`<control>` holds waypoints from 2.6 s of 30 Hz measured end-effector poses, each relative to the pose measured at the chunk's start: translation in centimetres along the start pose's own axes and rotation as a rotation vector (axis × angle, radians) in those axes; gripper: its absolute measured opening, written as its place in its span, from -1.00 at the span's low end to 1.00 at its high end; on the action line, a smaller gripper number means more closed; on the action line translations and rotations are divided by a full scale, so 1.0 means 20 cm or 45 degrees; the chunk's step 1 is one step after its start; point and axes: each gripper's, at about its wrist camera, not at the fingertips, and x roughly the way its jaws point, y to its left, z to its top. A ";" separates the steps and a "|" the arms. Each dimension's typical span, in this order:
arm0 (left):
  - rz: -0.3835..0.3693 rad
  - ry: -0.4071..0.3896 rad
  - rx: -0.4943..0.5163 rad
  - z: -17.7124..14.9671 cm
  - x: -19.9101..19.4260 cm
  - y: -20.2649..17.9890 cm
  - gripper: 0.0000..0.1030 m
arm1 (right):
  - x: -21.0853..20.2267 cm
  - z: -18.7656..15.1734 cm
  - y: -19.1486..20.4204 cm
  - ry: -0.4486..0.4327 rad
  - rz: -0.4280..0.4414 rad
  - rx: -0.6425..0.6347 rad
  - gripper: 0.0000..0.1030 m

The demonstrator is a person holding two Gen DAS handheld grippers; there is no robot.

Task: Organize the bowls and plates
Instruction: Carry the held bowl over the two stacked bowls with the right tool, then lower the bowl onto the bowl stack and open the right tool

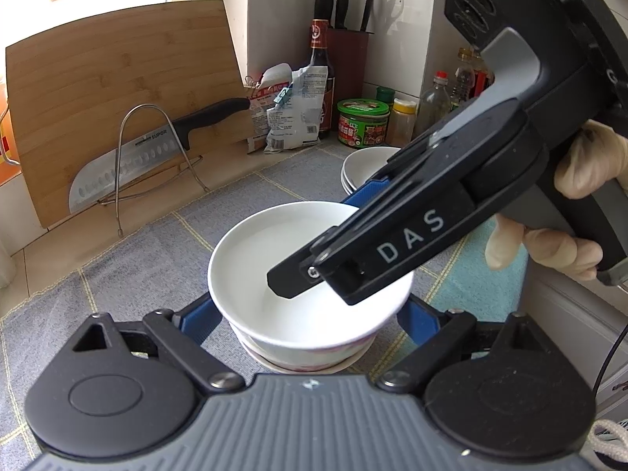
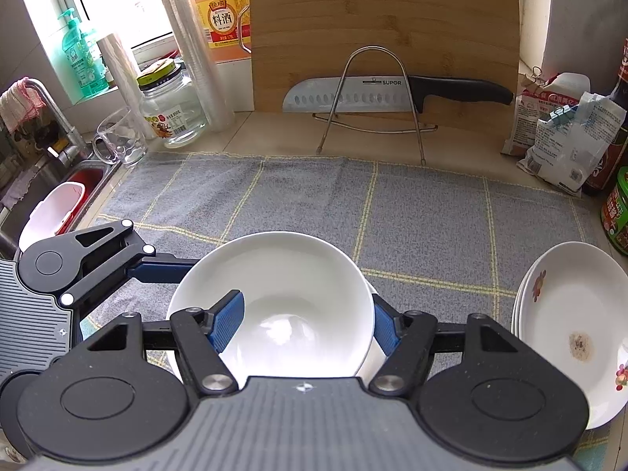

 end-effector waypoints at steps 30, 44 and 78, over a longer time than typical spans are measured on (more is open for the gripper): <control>0.015 0.051 0.026 0.00 0.10 -0.01 0.84 | 0.08 -0.01 -0.07 -0.005 0.002 0.030 0.42; 0.003 0.066 0.024 0.00 0.12 0.01 0.85 | 0.08 -0.01 -0.07 -0.001 -0.015 0.007 0.42; -0.005 0.086 -0.039 -0.23 -0.04 0.20 0.93 | -0.10 -0.24 0.09 -0.206 -0.202 0.020 1.00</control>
